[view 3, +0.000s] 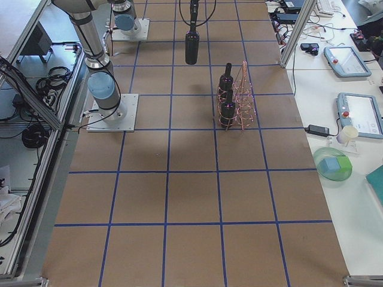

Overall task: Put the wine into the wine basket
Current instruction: 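Lift the bottle with the right gripper and carry it toward the wire rack, then lower the bottle tilted into the rack beside the other bottles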

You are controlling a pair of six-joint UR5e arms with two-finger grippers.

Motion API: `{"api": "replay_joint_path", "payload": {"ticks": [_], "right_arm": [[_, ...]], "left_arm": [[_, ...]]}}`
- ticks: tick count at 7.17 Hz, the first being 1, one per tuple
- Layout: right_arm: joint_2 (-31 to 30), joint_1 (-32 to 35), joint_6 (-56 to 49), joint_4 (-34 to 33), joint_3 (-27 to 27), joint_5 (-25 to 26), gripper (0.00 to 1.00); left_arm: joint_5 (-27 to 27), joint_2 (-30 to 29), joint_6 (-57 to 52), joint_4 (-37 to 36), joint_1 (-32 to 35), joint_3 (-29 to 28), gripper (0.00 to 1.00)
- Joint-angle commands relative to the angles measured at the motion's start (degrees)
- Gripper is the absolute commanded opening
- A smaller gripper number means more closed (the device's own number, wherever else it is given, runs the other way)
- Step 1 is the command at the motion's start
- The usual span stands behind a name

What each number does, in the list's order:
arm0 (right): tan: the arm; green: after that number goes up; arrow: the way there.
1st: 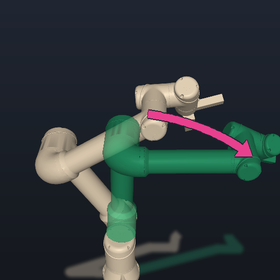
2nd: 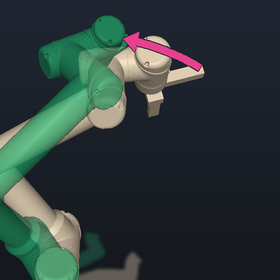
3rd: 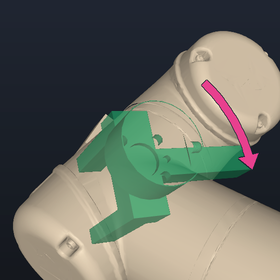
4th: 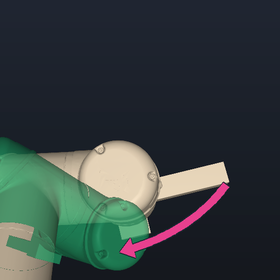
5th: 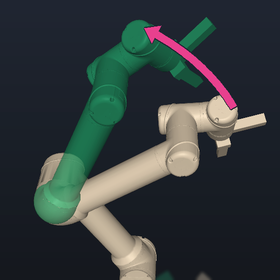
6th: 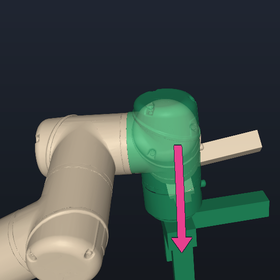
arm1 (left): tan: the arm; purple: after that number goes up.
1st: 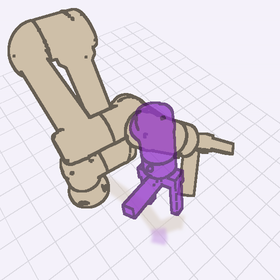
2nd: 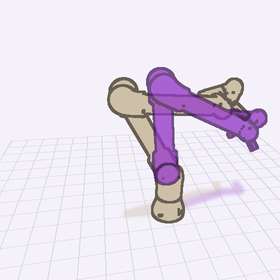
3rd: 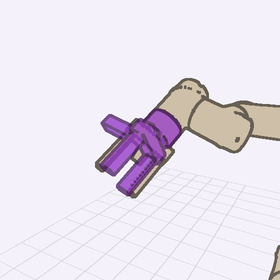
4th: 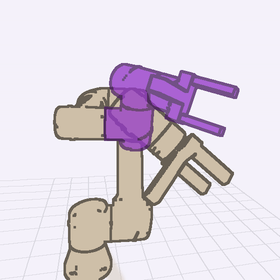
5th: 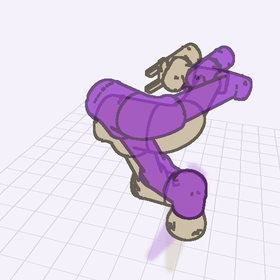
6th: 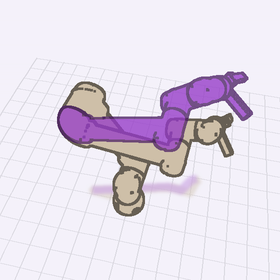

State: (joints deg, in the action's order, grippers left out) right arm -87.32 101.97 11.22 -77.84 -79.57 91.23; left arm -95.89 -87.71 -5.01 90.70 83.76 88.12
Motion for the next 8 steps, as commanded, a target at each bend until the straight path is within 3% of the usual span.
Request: {"api": "replay_joint_path", "payload": {"ticks": [1,5,8], "right_arm": [[-0.6,-8.9,-6.4,0.9,2.2,1.7,0.11],[0.6,-20.9,-16.8,0.3,4.9,1.2,0.08],[6.6,-21.1,-17.1,-3.9,10.2,1.1,0.08]], "left_arm": [[0.3,-0.2,0.5,0.1,0.1,0.0,1.0],[0.4,-0.3,0.5,-0.1,0.1,0.0,1.0],[0.4,-0.3,0.6,-0.1,0.1,0.0,1.0]]}}
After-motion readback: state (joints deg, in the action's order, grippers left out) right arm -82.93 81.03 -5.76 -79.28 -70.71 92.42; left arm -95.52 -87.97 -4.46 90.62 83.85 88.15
